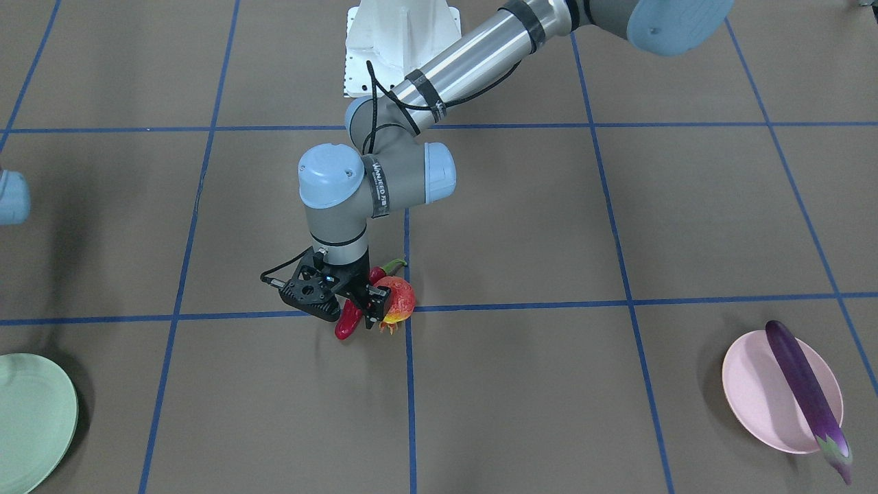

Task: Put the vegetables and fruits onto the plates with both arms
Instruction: 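Grasp the red chili pepper with the left gripper while the right gripper releases the peach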

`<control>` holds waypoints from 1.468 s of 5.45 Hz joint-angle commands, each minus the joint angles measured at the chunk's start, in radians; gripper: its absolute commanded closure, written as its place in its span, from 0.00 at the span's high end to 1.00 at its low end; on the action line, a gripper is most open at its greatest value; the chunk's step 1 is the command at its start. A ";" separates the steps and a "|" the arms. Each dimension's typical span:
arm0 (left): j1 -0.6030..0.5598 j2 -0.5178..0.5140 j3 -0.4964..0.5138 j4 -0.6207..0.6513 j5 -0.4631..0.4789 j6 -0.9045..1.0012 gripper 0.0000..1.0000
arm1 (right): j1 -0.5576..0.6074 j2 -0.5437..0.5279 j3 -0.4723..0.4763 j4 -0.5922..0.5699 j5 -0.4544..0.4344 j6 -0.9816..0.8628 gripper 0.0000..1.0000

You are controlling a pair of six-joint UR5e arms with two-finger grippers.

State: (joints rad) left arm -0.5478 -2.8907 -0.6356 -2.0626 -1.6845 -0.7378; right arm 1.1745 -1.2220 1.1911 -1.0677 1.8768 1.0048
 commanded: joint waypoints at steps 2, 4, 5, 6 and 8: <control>0.014 -0.001 0.008 -0.001 0.000 -0.002 0.62 | 0.000 -0.001 0.086 -0.014 0.113 0.041 1.00; 0.015 -0.002 0.005 0.001 -0.003 -0.005 0.00 | 0.000 -0.002 0.134 -0.017 0.165 0.118 1.00; 0.011 -0.004 -0.022 0.004 -0.006 -0.020 0.00 | 0.000 0.004 0.136 -0.017 0.169 0.118 1.00; -0.018 -0.005 -0.092 0.009 -0.015 -0.062 0.00 | -0.007 0.016 0.143 -0.011 0.198 0.167 1.00; -0.128 0.017 -0.218 0.132 -0.177 -0.060 0.00 | -0.102 0.024 0.235 -0.002 0.206 0.327 1.00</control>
State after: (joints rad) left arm -0.6280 -2.8867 -0.7880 -2.0024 -1.7988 -0.7986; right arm 1.1168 -1.2023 1.3851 -1.0741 2.0787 1.2544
